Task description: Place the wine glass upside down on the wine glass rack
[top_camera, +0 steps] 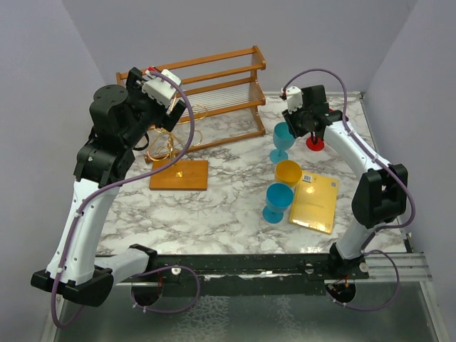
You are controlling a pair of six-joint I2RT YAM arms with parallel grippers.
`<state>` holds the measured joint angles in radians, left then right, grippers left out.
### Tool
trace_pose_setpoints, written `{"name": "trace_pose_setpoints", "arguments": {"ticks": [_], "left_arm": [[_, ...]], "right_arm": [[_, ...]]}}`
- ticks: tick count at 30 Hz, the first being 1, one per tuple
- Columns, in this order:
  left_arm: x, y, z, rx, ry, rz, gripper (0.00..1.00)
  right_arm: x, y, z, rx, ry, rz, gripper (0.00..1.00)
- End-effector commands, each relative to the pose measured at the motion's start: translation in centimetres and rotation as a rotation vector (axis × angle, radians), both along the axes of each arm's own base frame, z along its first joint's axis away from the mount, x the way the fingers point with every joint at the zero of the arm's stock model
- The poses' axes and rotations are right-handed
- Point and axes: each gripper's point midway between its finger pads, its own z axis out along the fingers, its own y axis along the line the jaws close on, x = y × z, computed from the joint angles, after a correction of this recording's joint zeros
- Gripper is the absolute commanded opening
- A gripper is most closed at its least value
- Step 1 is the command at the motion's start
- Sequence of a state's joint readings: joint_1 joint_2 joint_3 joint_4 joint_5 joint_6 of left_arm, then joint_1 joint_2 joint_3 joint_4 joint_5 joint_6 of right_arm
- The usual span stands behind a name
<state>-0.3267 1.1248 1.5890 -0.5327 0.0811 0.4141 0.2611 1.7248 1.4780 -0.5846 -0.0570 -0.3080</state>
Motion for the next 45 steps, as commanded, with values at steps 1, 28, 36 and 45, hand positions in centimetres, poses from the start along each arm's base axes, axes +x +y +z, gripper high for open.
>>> {"name": "trace_pose_setpoints", "arguments": {"ticks": [1,28,36,45], "left_arm": [[0.1,0.5,0.3,0.005,-0.014,0.018,0.85],[-0.6,0.6,2.7,-0.164,-0.026,0.047,0.97],[-1.0,-2.7,4.0,-0.334,0.020,-0.098,0.97],[-1.7,-8.5,4.3,-0.576,0.173,-0.371,0.97]], "right_arm": [[0.8,0.2,0.4,0.015,-0.001,0.003,0.27],[-0.1,2.9,15.7,0.244,-0.247,0.130,0.01],[-3.9,3.8,28.4,0.402,-0.516,0.198,0.01],[-9.6,6.8,35.8,0.635,-0.596,0.385,0.01]]}}
